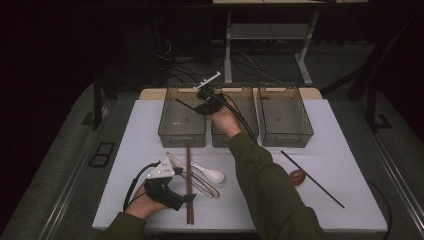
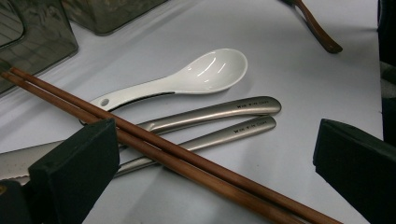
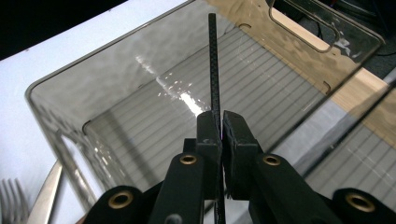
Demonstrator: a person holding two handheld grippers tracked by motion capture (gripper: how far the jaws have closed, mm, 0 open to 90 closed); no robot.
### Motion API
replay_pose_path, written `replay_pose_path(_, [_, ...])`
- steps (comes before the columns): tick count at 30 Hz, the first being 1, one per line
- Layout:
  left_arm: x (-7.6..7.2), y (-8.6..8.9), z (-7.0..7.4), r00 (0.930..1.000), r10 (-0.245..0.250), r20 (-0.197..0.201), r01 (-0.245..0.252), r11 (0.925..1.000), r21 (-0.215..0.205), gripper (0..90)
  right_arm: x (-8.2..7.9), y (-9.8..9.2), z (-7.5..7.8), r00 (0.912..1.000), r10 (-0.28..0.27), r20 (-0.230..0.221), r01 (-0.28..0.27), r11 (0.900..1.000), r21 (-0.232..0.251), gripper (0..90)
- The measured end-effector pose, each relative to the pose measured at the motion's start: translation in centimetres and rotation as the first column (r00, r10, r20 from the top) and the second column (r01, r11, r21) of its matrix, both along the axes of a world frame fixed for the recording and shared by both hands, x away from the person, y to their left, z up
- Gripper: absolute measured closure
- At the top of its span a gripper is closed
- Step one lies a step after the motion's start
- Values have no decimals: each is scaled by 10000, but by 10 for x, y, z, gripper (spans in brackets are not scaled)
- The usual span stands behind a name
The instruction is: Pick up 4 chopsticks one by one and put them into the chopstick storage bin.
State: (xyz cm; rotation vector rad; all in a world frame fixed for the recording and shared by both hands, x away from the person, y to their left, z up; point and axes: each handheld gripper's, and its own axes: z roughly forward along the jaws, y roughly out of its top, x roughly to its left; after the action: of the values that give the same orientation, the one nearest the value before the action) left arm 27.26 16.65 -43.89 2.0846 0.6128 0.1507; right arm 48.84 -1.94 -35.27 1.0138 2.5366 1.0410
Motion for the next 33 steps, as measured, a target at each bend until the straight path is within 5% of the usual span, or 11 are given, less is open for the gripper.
replay_pose_path(19, [0,-2,-1,9999,-142,25,142,9999,-48,0,23,41,-15,9990,-212,-381,194,9987,-463,846])
replay_pose_path(33, [0,-2,-1,9999,-150,5,150,9999,-68,0,20,35,-6,9993,-208,-295,209,9998,6,573])
